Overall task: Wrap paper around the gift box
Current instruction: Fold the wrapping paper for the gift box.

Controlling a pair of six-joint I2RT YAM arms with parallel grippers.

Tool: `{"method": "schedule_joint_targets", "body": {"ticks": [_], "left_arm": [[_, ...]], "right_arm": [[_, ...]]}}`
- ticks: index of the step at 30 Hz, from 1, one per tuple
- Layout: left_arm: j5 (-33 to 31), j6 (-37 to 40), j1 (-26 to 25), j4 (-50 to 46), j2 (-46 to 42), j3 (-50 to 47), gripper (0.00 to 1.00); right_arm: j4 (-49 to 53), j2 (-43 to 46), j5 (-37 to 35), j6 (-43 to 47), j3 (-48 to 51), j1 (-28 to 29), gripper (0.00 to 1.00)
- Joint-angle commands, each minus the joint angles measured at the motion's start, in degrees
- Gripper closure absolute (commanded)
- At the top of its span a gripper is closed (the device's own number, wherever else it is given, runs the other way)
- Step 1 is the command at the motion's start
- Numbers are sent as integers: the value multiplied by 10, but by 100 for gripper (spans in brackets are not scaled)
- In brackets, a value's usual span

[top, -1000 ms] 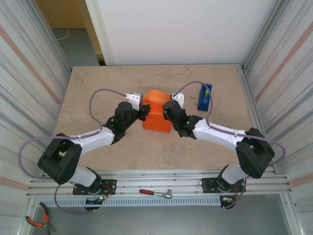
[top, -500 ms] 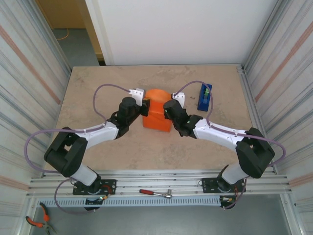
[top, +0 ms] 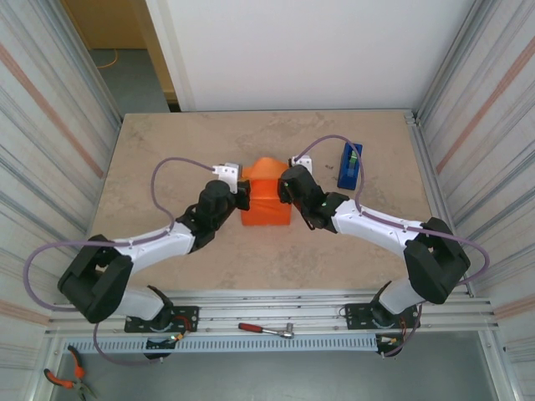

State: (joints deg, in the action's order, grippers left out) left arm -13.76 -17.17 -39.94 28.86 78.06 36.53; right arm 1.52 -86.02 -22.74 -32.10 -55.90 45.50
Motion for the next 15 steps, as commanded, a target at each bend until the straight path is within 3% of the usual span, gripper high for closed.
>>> {"method": "schedule_joint_targets", "body": {"ticks": [1,5,6,7,12,15], "left_arm": [[-29,-27,-21,4,-41,-17,72],[-56,3,-13,-13,-77,-16,25],[-57,11,-8,-19,-87,-12,6],[-56,22,-2,-25,-96,-8,1],[-26,42,45,-52,-130,9,1],[-49,78,49,-27,-148,1,1]], "right_arm": [[28,-13,41,10,3,8,70],[29,-14,41,6,8,8,69],[29,-14,42,5,7,8,69],[30,-14,42,5,7,9,70],[31,-13,41,4,5,11,69],[33,-13,41,3,4,12,69]]}}
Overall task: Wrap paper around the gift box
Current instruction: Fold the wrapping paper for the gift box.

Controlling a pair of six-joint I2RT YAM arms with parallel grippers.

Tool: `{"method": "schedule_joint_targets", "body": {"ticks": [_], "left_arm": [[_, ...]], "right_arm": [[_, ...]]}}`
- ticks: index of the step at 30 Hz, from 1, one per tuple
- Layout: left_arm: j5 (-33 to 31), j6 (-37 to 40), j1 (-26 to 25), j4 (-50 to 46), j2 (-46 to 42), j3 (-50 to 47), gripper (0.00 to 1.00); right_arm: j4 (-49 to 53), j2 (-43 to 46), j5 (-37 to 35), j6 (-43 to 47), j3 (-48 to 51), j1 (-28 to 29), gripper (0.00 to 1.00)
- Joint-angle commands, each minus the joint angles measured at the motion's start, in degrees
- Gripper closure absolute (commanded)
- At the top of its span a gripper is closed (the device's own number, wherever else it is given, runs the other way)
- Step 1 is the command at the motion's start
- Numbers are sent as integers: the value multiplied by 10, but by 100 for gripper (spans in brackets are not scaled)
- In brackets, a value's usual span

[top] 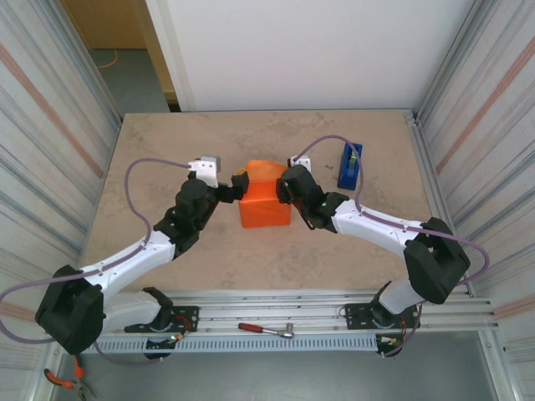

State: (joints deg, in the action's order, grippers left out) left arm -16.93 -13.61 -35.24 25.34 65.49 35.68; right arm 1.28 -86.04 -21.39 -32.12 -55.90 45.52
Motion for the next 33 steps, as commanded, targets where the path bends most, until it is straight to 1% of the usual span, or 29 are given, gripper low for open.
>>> {"method": "schedule_joint_targets", "body": {"ticks": [1,2,3,5,7,9,11,12,16,19,25,33], "left_arm": [[-21,37,5,7,-32,8,1],[-15,24,8,-6,-41,10,1],[10,11,16,-32,-49,19,1],[48,1,23,-117,-56,53,3],[81,8,24,-204,-46,97,6],[91,4,23,-285,-29,138,7],[97,6,18,-324,-19,156,8],[90,10,7,-323,-22,149,7],[70,23,-37,-226,-53,72,6],[59,20,-55,-197,-49,48,6],[32,18,-60,-154,-4,38,6],[-5,33,-59,-109,73,62,7]], "right_arm": [[37,-13,26,3,4,12,69],[38,-13,24,2,4,12,69],[40,-11,23,1,4,12,69],[45,-10,20,-2,4,14,69],[48,-10,19,-5,4,14,69],[49,-10,18,-7,2,14,68],[49,-12,19,-9,2,14,68],[50,-13,18,-10,1,15,68],[50,-17,18,-13,-1,18,68],[50,-17,18,-14,-1,19,68],[51,-16,17,-16,1,19,68],[53,-16,18,-14,0,20,68]]}}
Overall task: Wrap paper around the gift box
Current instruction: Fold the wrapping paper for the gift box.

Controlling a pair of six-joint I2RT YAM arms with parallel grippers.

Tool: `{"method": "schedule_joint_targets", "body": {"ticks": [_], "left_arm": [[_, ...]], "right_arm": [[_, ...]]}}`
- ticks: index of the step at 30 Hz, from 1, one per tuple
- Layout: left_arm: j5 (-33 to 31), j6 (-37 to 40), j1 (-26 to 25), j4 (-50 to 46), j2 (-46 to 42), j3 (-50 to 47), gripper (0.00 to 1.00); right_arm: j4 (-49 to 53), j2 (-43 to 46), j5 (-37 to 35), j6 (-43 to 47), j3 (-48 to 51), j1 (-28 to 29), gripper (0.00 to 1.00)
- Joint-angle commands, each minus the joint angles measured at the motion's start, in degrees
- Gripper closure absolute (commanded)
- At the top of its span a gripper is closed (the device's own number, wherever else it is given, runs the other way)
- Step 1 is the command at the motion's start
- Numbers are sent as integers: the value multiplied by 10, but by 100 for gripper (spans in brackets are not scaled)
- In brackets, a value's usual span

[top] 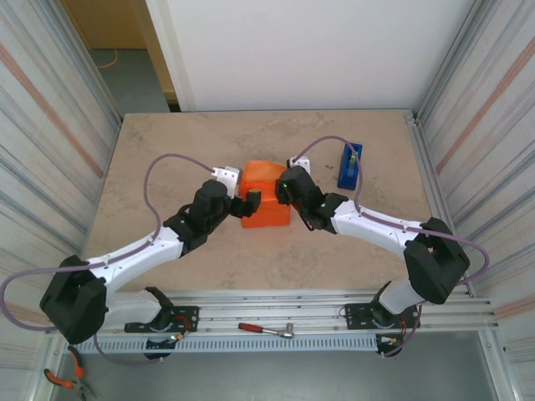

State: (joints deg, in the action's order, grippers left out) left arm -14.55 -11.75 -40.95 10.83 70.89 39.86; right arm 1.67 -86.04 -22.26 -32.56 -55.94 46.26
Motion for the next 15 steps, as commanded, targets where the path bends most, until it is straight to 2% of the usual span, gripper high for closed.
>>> {"method": "schedule_joint_targets", "body": {"ticks": [1,7,8,12,15], "left_arm": [[-35,15,-2,41,28,22,7],[-84,14,-1,62,76,32,9],[-87,12,-1,63,80,32,10],[-83,6,-2,63,88,32,11],[-84,3,-2,61,93,32,13]], "right_arm": [[49,-16,27,-9,0,12,68],[66,-7,32,-3,-15,10,65],[78,-2,36,-2,-25,10,59],[128,19,40,-7,-71,5,25],[155,41,40,-18,-92,0,13]]}}
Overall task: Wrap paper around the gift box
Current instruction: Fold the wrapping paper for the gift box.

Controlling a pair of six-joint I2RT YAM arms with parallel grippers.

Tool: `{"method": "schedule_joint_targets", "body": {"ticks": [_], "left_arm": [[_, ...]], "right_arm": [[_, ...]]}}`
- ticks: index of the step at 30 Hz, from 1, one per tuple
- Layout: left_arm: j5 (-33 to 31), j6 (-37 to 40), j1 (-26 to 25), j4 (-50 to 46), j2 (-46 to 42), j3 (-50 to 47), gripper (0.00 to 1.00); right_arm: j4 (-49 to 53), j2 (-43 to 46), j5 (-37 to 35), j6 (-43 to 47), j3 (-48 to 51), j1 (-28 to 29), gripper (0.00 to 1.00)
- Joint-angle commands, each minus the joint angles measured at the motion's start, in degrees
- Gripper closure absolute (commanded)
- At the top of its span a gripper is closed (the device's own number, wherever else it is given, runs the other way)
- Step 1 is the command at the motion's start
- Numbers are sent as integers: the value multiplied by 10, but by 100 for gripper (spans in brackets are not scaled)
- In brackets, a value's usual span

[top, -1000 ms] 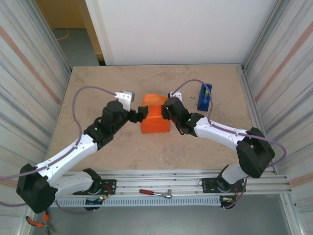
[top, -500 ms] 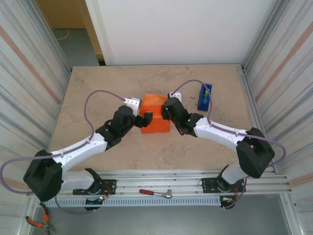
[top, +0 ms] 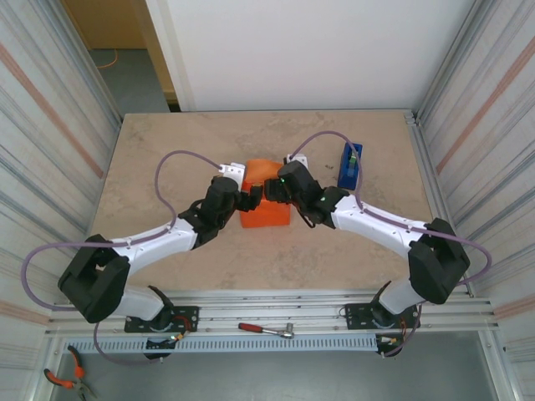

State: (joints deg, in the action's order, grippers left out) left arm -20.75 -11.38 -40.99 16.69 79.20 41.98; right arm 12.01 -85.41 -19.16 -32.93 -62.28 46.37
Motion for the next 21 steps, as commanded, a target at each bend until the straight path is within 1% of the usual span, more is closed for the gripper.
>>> {"method": "schedule_joint_targets", "body": {"ticks": [1,6,9,11,13,16,21], "left_arm": [[-21,-2,-1,1,11,11,13],[-20,-6,-1,-3,17,13,15],[-20,-8,-1,-7,17,14,15],[-20,-8,-1,-8,16,13,16],[-19,-8,-1,-11,15,13,16],[-19,-8,-1,-10,16,11,17],[-17,-8,-1,-8,17,7,18]], "right_arm": [[61,42,6,-21,-32,-4,11],[93,75,-13,-66,-21,-24,7],[107,91,-12,-66,-8,-26,5],[112,99,23,-45,-1,-28,5],[129,97,42,-36,-7,-28,7],[166,77,35,-33,-24,-28,12],[160,39,36,-23,-38,-30,21]]}}
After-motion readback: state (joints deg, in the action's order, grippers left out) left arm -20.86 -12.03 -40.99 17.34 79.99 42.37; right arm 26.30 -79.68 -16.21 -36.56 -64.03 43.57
